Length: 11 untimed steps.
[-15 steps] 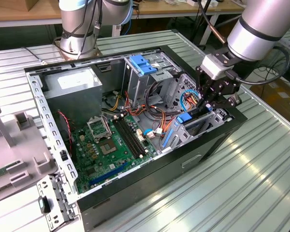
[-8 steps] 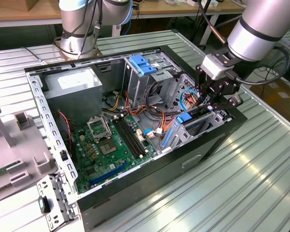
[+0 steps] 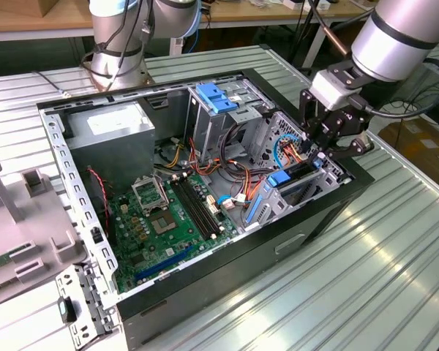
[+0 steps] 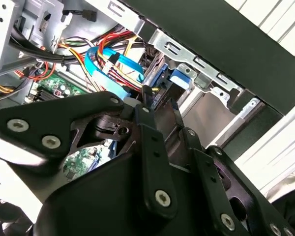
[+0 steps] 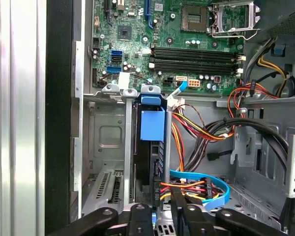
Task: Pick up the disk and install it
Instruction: 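Insert the first disk wire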
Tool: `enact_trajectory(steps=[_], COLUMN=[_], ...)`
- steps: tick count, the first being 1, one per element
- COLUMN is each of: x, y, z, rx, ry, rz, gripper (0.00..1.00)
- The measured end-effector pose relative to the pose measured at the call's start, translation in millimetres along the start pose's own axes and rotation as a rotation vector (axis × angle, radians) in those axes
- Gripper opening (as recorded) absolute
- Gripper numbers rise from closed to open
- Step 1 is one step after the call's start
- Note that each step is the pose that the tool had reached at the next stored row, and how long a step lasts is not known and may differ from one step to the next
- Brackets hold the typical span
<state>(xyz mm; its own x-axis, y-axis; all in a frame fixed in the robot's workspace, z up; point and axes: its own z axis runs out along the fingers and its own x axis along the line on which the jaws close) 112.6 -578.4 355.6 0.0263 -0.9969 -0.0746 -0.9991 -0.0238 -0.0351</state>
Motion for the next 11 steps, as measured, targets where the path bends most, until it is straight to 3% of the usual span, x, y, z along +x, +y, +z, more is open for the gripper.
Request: enact_trajectory(steps=[1, 2, 5, 8, 11], x=[0.1, 1.1, 2.2, 2.5, 2.5], y=[-0.5, -3.3, -16.1, -22.6, -24.7], z=[0.2, 0.4, 1.0, 1.2, 1.3], rx=[-0.0008, -0.0057, -0.0204, -0.0254, -0.0266], ry=[-0.0045, -0.0100, -0.0172, -0.0195, -0.0197], rz=[0.000, 0.001, 0.002, 0.003, 0.003], gripper=[0.29, 0.11, 0.11, 0.11, 0.11])
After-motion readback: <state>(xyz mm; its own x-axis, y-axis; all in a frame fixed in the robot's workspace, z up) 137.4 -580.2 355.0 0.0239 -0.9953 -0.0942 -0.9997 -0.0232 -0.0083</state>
